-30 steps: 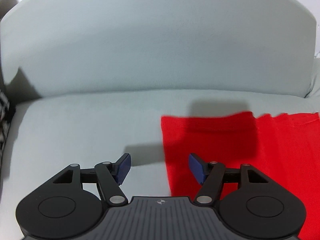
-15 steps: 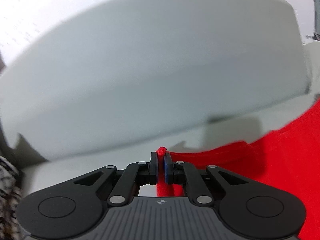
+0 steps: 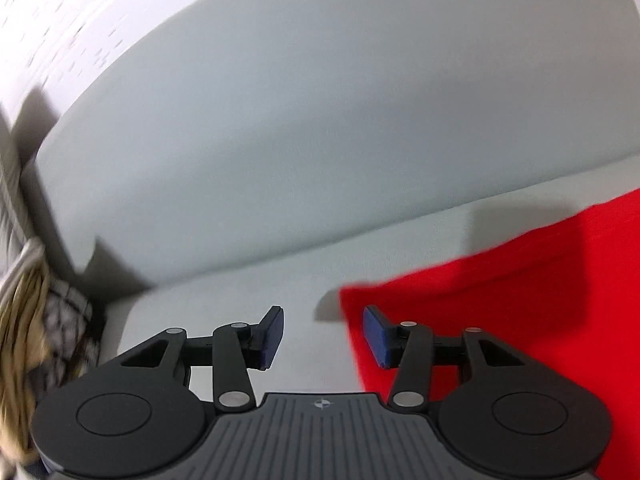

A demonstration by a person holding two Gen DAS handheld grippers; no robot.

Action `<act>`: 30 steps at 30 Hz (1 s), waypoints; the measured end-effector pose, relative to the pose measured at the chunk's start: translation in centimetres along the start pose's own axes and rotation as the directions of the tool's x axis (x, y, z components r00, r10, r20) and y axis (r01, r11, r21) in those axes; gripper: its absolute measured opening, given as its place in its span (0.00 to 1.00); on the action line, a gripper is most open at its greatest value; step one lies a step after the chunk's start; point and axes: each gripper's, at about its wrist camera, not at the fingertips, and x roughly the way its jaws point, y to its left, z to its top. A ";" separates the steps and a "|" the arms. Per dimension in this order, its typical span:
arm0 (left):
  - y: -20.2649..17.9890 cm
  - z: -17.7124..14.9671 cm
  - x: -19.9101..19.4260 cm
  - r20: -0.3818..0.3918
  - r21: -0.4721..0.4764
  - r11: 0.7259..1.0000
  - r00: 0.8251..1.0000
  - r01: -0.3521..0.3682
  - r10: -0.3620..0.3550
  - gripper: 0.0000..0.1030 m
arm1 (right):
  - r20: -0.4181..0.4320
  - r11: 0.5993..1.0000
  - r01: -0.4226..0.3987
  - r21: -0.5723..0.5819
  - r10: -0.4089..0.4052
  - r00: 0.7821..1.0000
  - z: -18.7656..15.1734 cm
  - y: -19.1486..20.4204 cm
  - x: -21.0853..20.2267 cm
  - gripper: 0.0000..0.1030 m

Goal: Fold clothes

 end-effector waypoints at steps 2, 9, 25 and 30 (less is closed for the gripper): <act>1.1 -1.0 -3.5 -0.034 -0.021 0.998 0.998 0.051 -0.052 0.47 | 0.042 0.997 -0.035 0.063 0.032 0.999 -0.4 -2.0 -4.5 0.64; 1.3 -6.2 -20.0 -0.062 -0.047 0.989 0.988 0.140 -0.142 0.70 | 0.089 0.984 -0.118 0.136 0.106 0.990 -4.1 -8.9 -21.8 0.68; -11.3 -22.9 -27.4 0.045 0.036 0.998 0.997 0.054 -0.056 0.52 | -0.318 0.945 -0.288 -0.153 0.229 0.920 -23.8 -2.1 -20.6 0.07; -9.8 -25.9 -26.3 -0.071 -0.079 0.988 0.988 0.131 -0.137 0.38 | -0.301 0.931 -0.177 -0.318 0.079 0.950 -27.5 -1.9 -21.7 0.05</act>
